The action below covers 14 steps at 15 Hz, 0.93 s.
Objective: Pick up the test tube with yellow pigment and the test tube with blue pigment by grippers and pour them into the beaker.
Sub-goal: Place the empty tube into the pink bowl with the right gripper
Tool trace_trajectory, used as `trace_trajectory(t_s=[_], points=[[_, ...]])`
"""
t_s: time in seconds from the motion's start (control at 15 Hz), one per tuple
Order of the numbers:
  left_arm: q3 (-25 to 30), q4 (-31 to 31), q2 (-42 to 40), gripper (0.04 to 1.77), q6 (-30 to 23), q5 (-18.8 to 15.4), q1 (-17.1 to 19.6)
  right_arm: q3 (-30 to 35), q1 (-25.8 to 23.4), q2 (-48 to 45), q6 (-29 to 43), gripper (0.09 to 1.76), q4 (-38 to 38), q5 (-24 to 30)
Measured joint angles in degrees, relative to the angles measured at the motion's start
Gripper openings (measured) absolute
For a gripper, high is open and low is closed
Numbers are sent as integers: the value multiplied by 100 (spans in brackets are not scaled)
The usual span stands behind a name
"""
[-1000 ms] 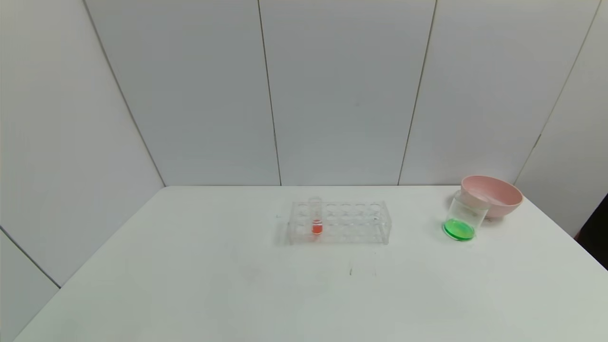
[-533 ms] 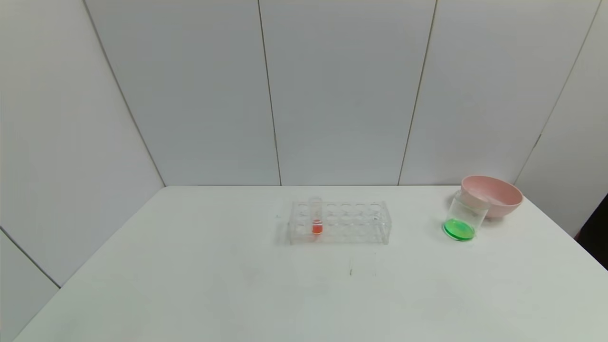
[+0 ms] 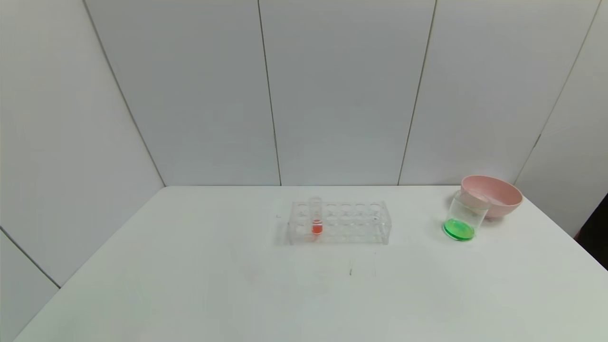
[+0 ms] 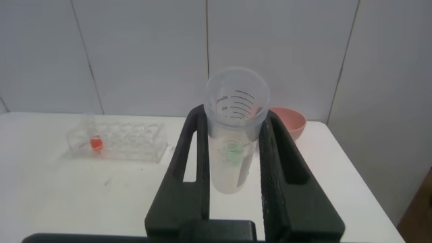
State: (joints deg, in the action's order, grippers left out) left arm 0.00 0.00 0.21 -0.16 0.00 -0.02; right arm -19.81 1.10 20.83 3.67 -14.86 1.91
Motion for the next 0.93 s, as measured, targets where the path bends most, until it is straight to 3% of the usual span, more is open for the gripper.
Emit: trace_trajectory(t_s=[0.4, 0.93], points=[[0, 0, 0, 176, 0, 0, 0, -968, -213, 3760, 139, 49, -1968, -15], [0, 0, 0, 176, 2, 0, 0, -3298, -790, 7617, 157, 49, -2609, -201]])
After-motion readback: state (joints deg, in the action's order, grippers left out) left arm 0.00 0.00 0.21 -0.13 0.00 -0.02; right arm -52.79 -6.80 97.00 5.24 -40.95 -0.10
